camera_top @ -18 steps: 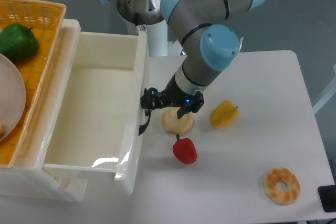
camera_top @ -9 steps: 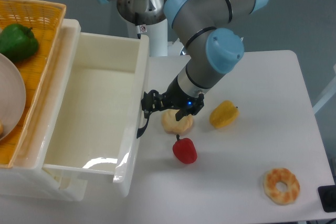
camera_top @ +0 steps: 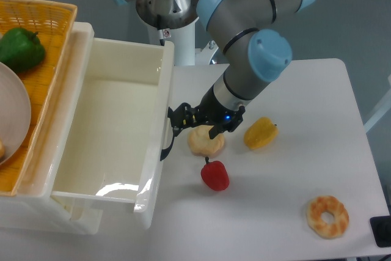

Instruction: Slide the top white drawer open

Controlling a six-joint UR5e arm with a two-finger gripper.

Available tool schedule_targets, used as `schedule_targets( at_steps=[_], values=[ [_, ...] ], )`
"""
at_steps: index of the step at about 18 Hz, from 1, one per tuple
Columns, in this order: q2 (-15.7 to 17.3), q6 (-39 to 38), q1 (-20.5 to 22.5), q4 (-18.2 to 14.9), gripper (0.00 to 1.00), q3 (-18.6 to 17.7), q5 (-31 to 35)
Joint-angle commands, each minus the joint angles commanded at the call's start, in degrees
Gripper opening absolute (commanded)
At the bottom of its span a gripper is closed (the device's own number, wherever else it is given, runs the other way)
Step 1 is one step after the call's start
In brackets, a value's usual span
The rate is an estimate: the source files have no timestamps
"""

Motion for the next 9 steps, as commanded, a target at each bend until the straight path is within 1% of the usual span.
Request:
schedule_targets(
  at_steps=[3,5,6,7,9],
  values=[
    [0.4,3.0,1.6,0.3,1.0,0.6,-0.4],
    [0.6,9.2,3.2,0.9,1.0,0.9,-0.1],
    [0.8,12.9,4.1,2.4,1.0,0.8,0.6],
    [0.7,17.8,4.6,4.5,1.0,0.7,4.4],
    [0.5,23.4,5.2,6.0,1.0,0.8,12.5]
  ],
)
